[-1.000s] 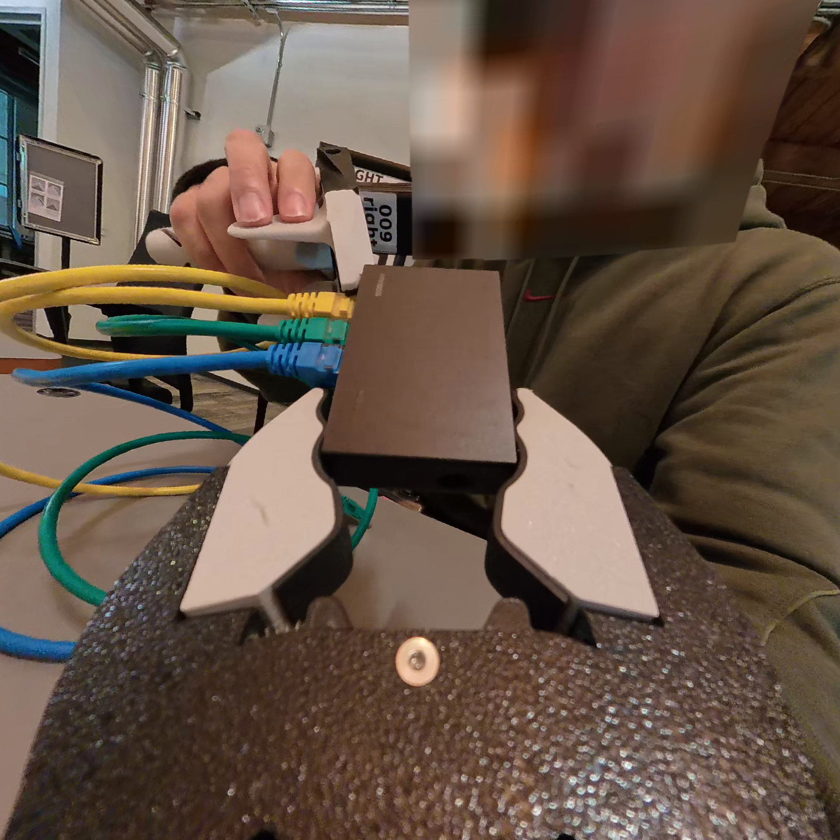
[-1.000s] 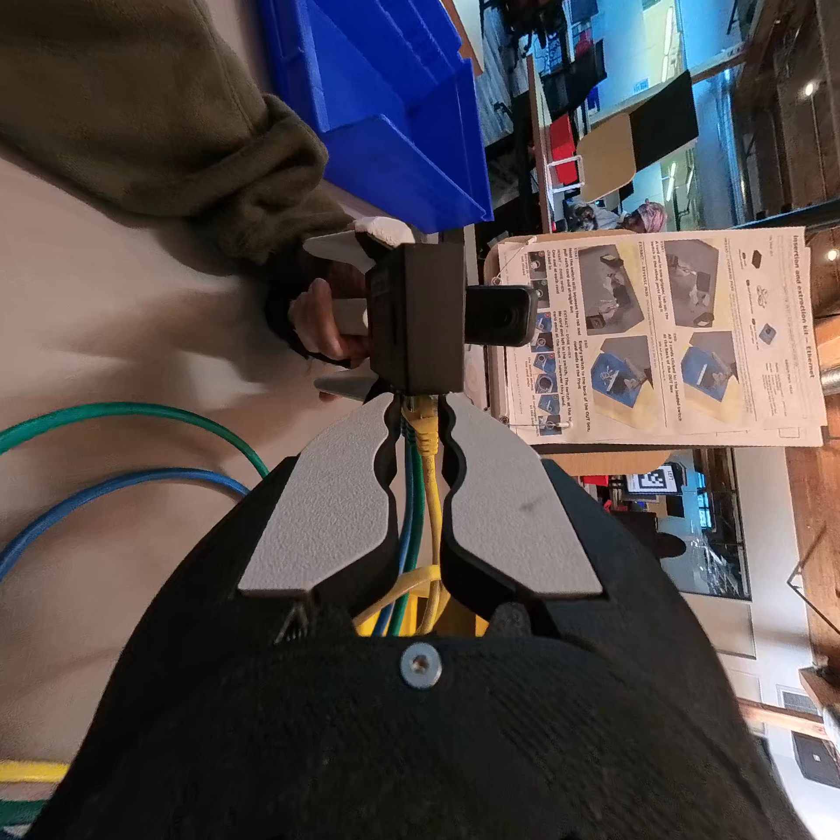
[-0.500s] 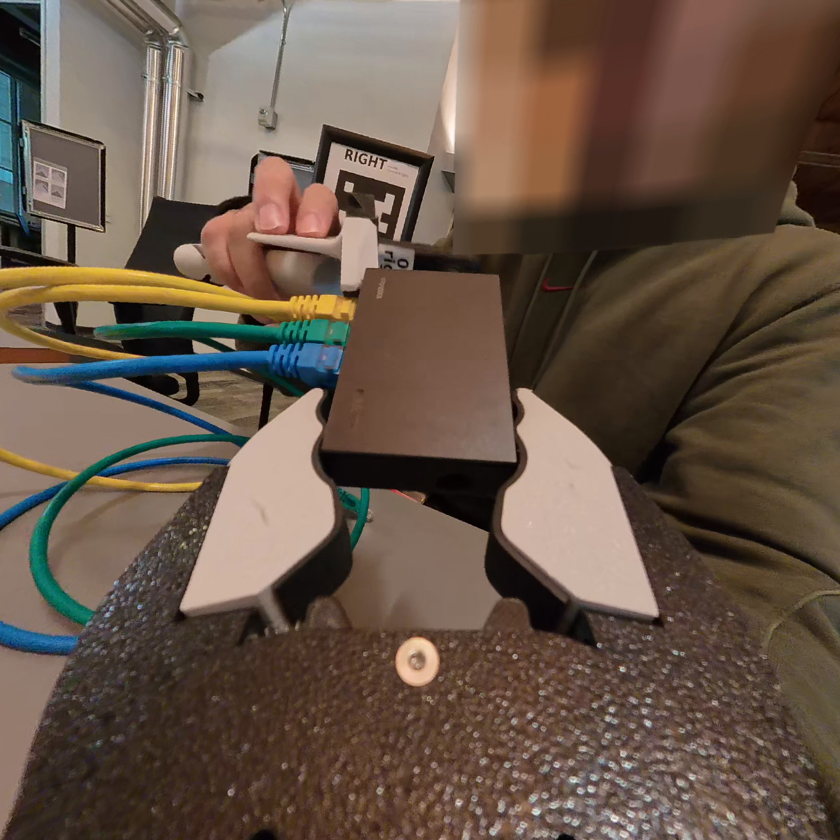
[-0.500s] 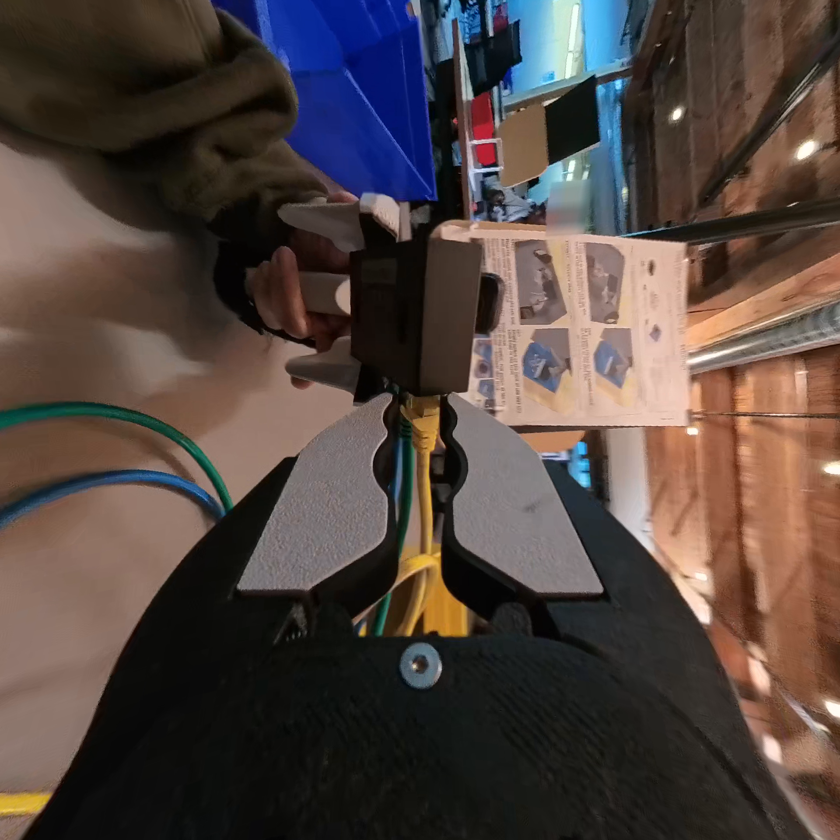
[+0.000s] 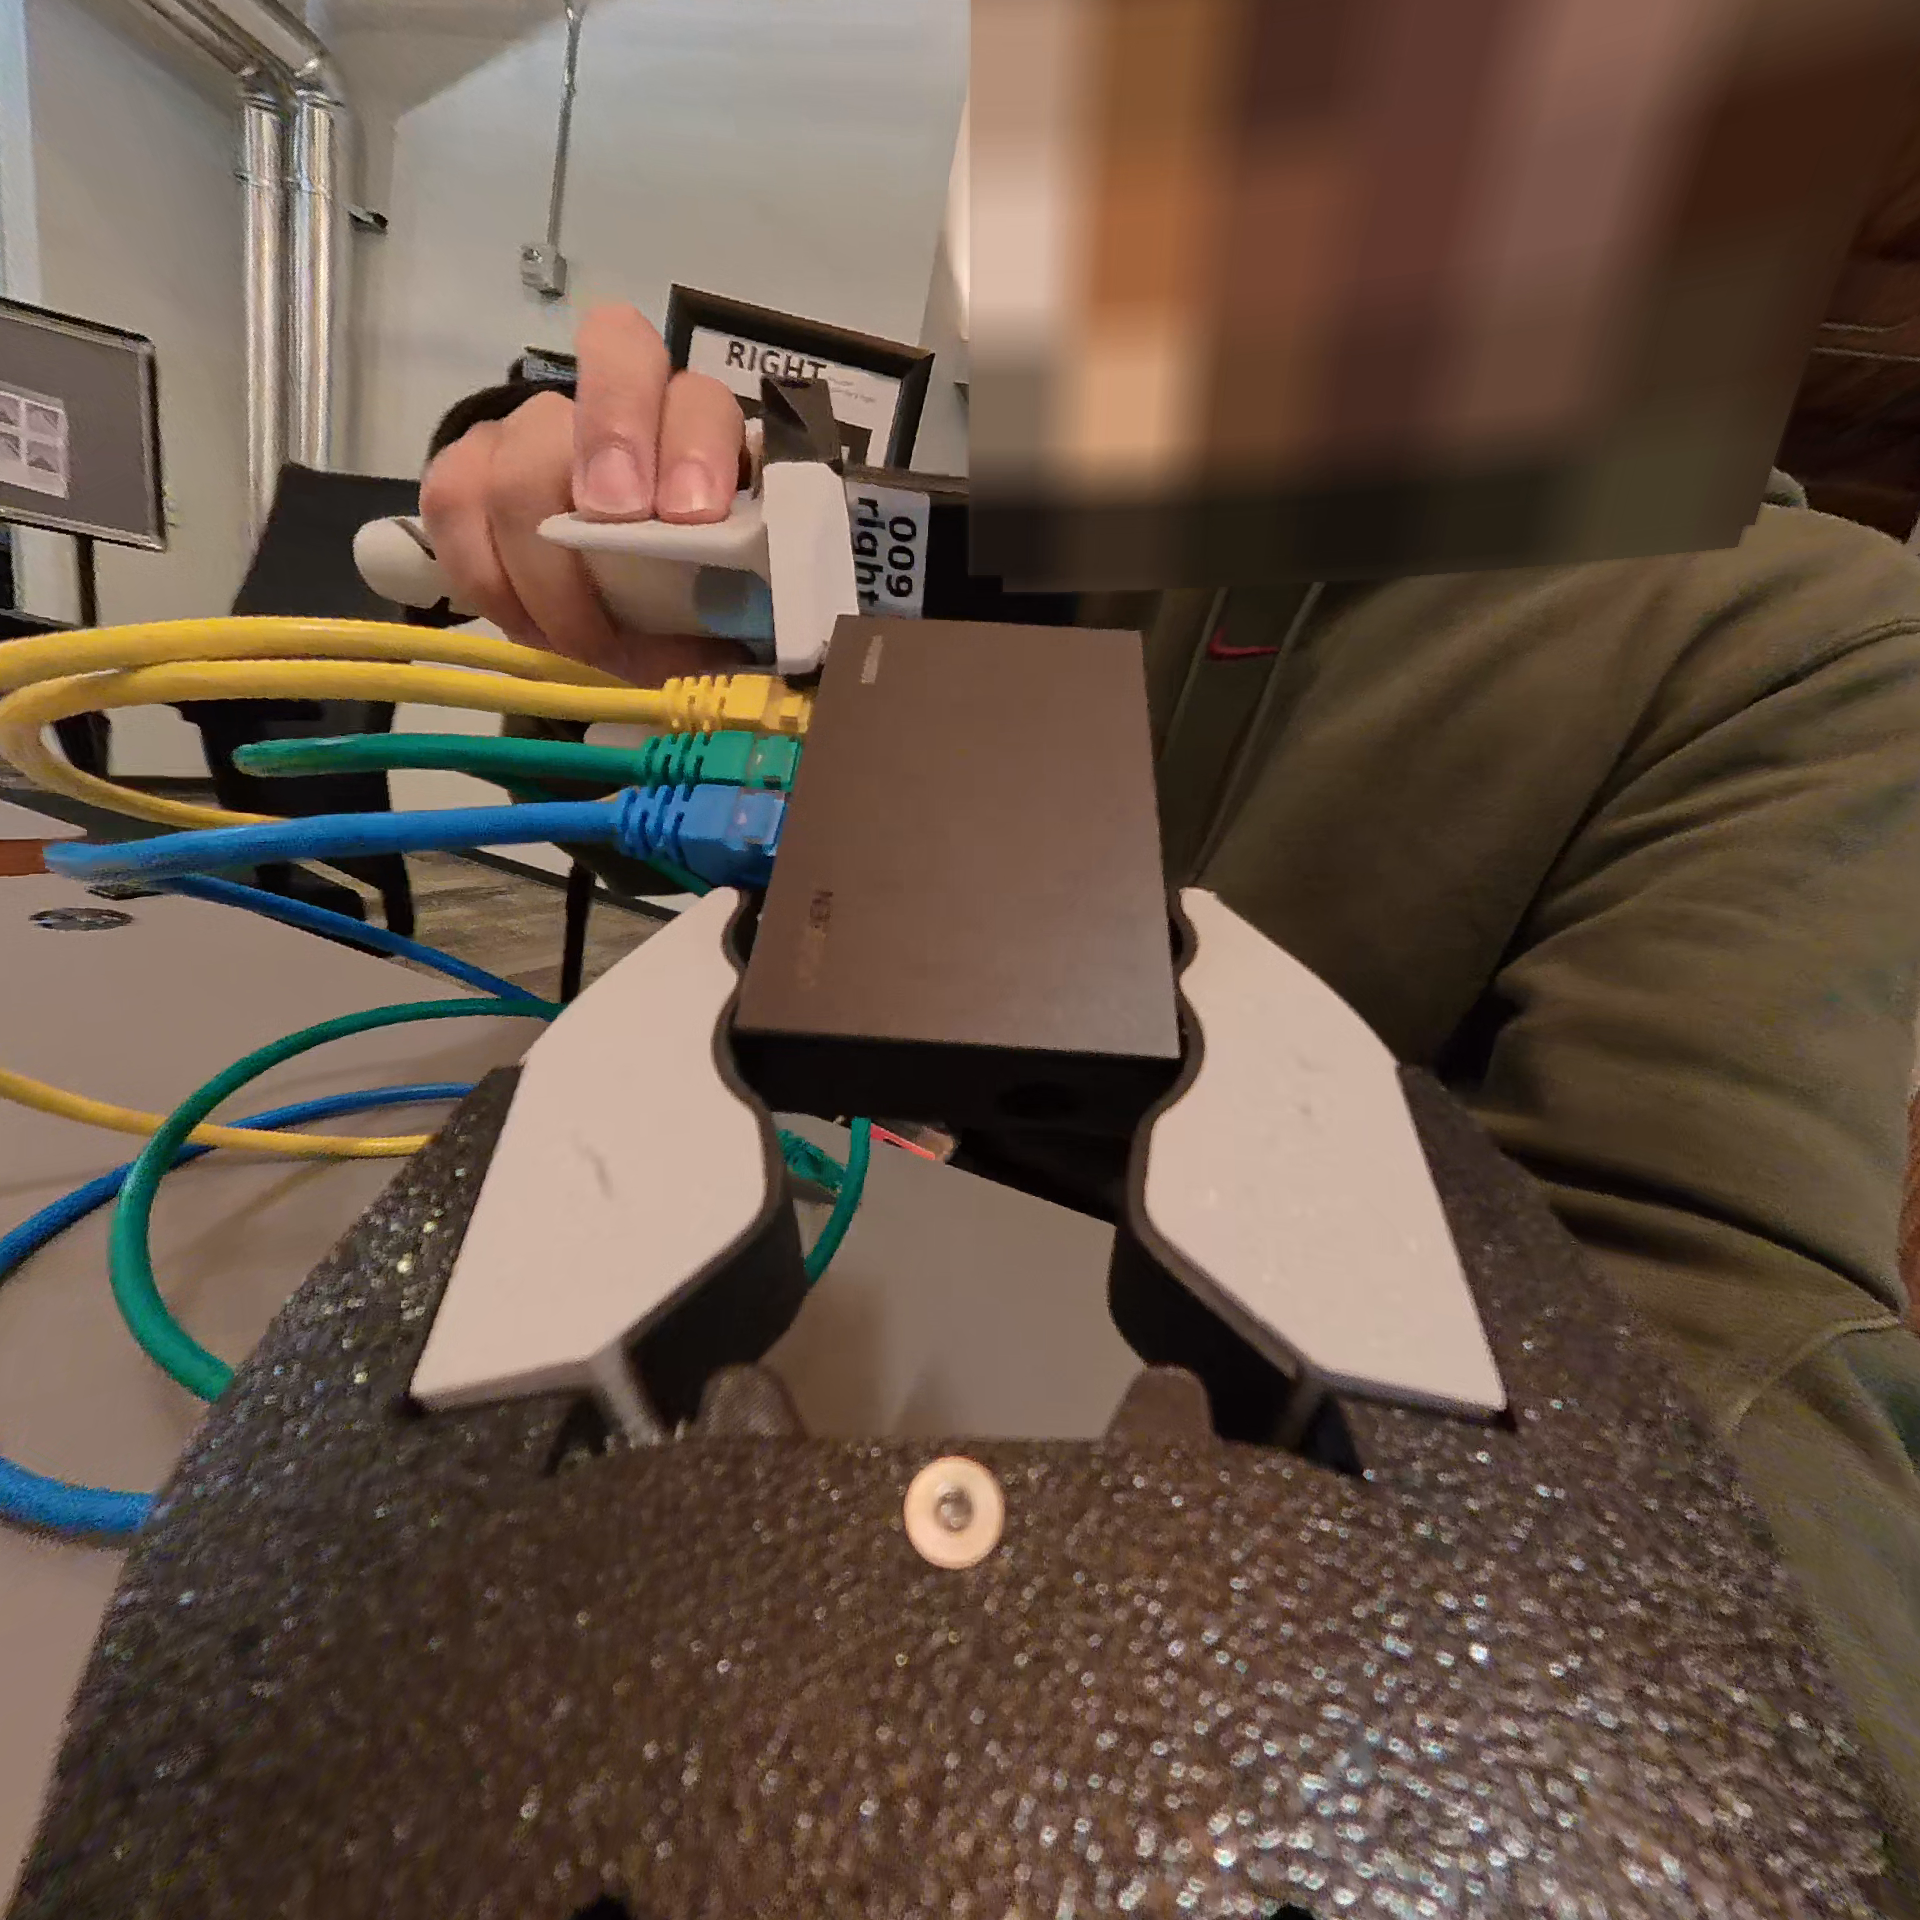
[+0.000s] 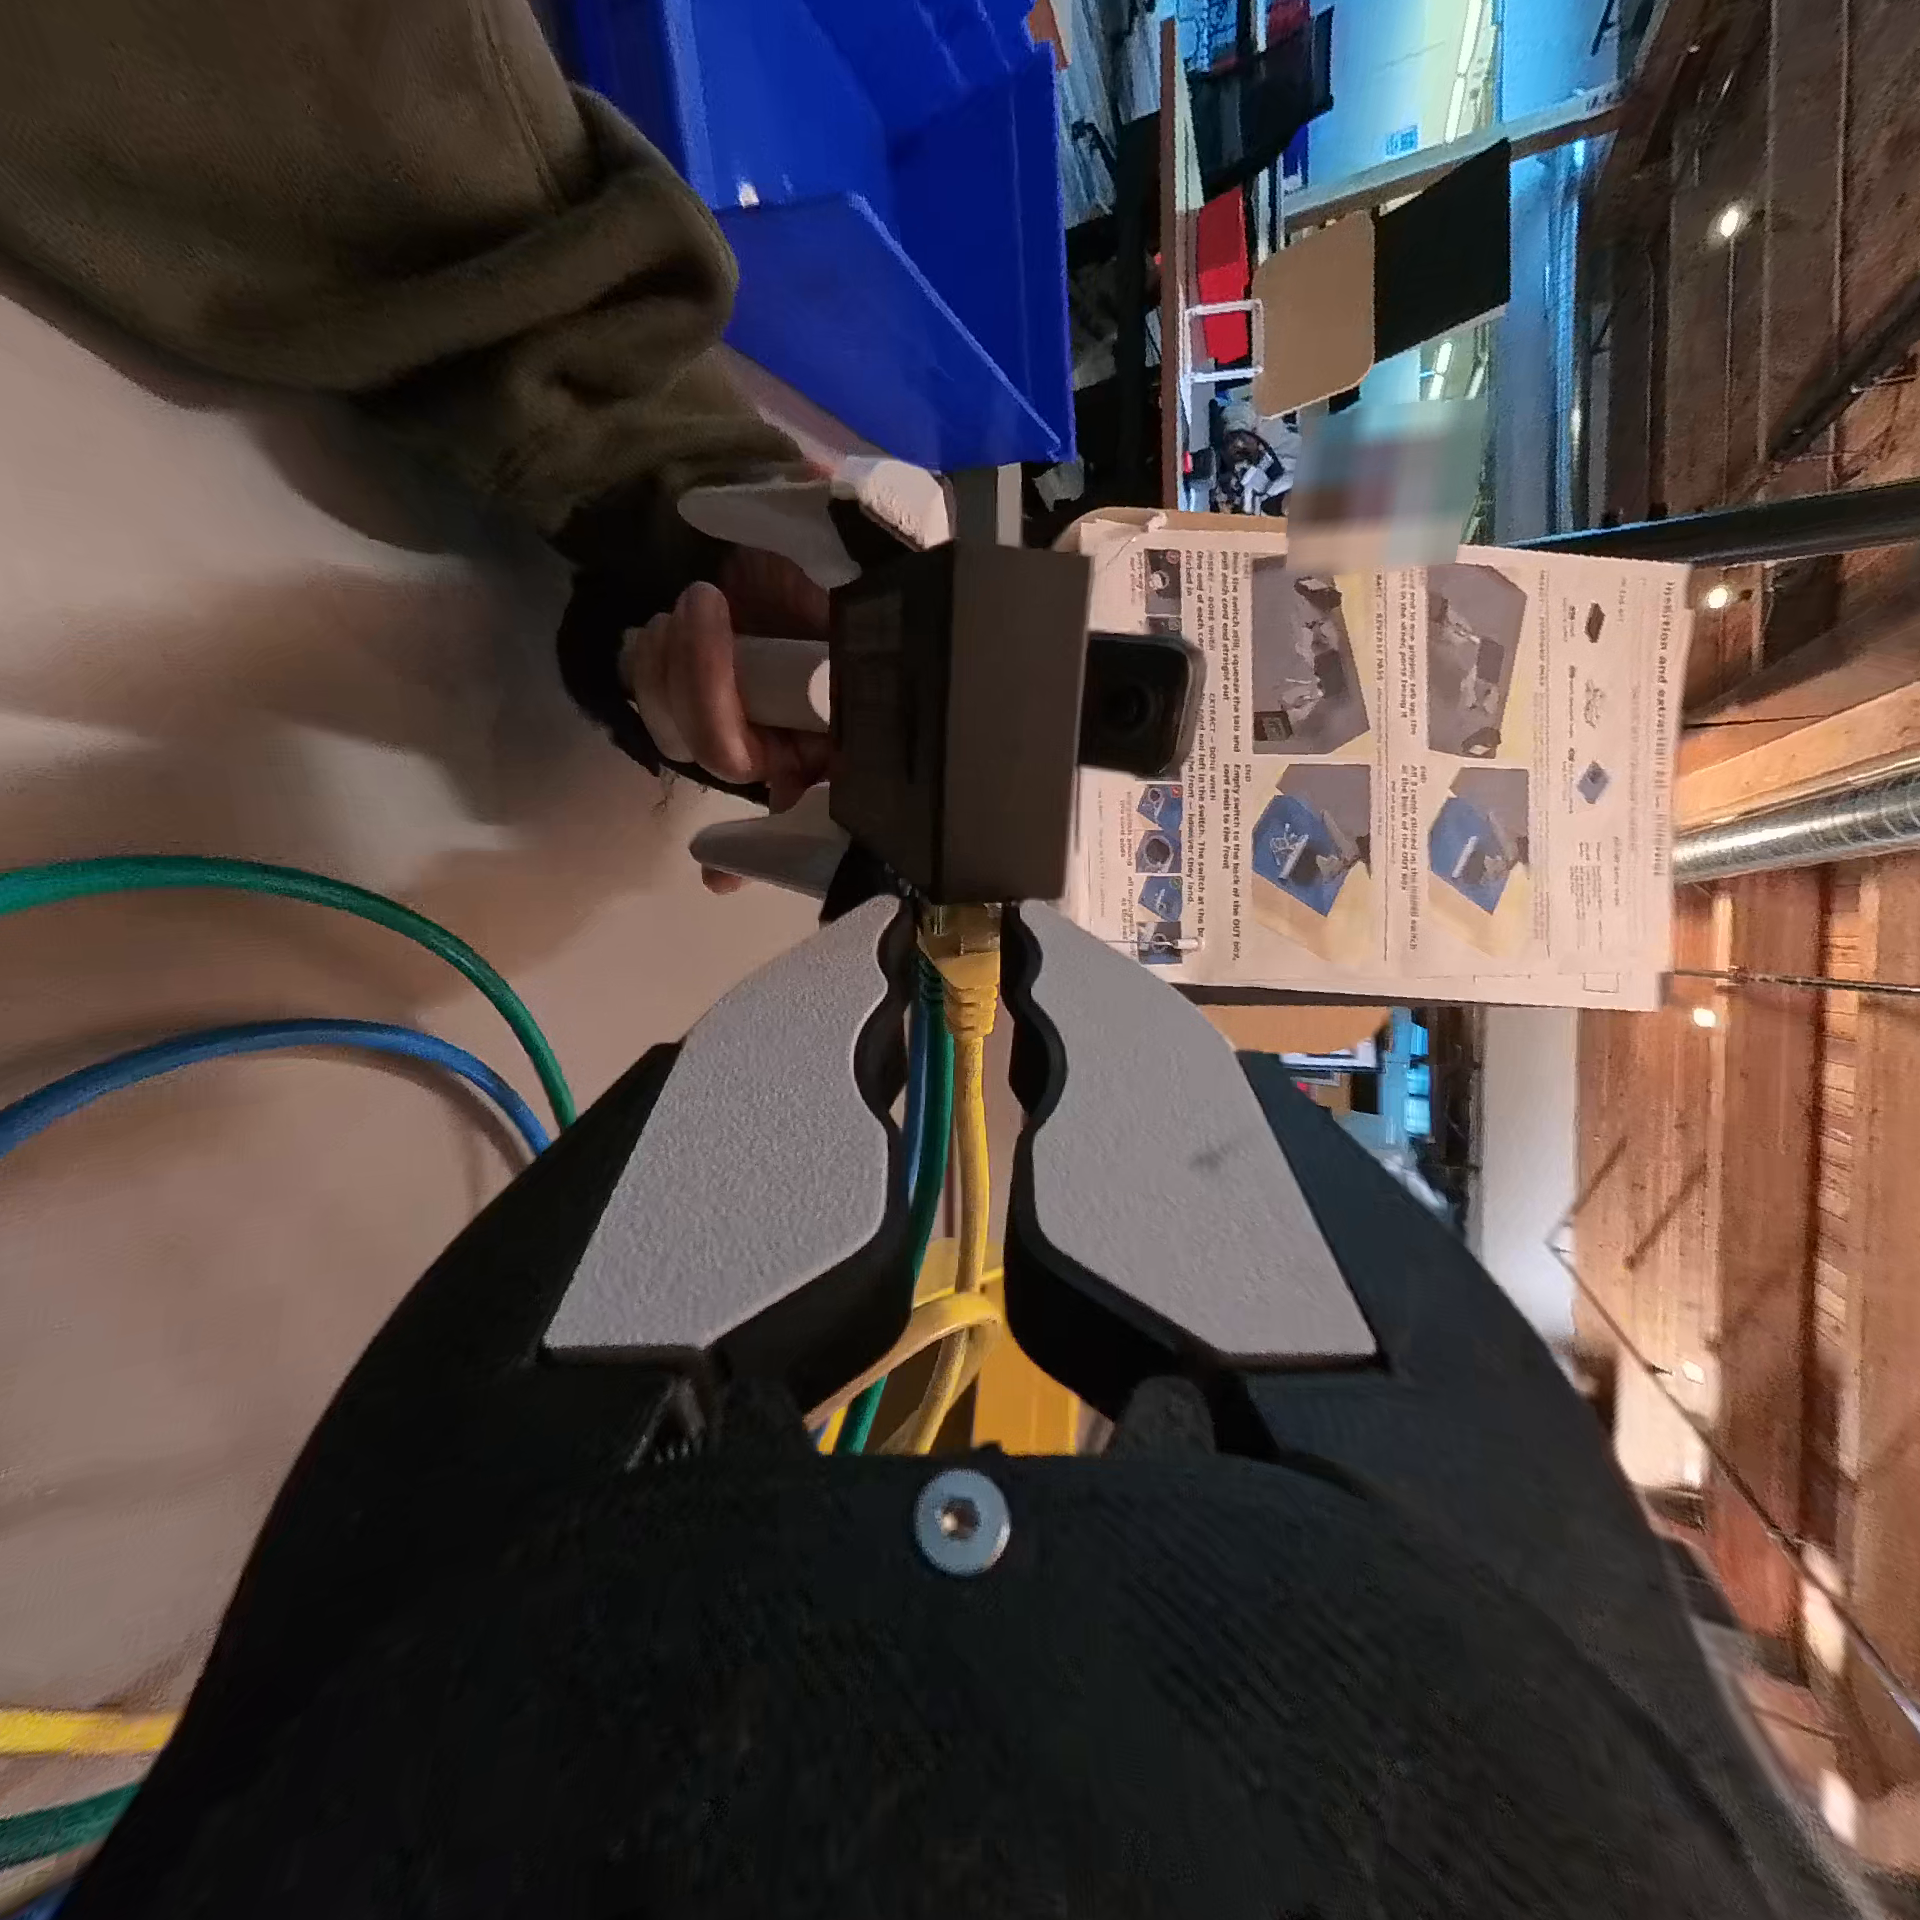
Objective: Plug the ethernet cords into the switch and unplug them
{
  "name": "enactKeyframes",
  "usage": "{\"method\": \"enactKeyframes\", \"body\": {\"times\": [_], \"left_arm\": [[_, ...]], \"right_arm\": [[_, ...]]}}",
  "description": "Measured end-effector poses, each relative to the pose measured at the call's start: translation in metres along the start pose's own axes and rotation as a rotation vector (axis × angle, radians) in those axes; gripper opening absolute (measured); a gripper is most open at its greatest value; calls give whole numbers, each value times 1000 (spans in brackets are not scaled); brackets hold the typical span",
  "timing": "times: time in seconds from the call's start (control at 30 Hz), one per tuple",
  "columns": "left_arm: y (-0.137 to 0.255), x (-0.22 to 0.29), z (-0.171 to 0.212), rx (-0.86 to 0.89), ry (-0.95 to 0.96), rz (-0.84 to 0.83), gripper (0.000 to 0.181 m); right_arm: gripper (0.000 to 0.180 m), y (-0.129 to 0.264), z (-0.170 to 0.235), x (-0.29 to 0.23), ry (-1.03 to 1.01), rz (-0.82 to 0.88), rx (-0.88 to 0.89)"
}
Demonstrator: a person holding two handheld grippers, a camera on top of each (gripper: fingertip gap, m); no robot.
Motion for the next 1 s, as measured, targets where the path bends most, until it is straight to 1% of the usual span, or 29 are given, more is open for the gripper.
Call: {"method": "enactKeyframes", "body": {"times": [0.1, 0.2, 0.3, 0.47, 0.57, 0.7, 0.87, 1.0], "left_arm": [[4, -1, 0, 22, -36, -66, 73], [5, -3, -3, 59, -1, -69, 74], [5, -5, -2, 74, 13, -75, 74], [8, -6, 2, 29, -21, -128, 73], [6, -6, 2, 33, -19, -107, 73], [6, -5, 2, 39, -20, -97, 74], [6, -5, 2, 55, 7, -71, 74], [5, -5, 2, 49, 16, -55, 74]], "right_arm": [[15, -4, 5, -3, 81, 49, -36], [15, -4, 7, -2, 129, 81, -49], [15, -5, 10, -2, 117, 82, -49], [14, -7, 16, -8, 118, 45, -37], [14, -6, 13, -7, 128, 45, -42], [15, -7, 11, -9, 162, 89, -50], [16, -8, 12, -10, 115, 121, -11], [15, -7, 11, -8, 77, 89, 14]]}}
Point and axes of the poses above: each gripper's, where its closed fingertips meet, y back along the fingers, z out of its underside, x = y × z across the jaws, the point moved 8 cm from there along y, back along the fingers, and after that the axes turned 6 degrees about -z, right-handed, at the moved point
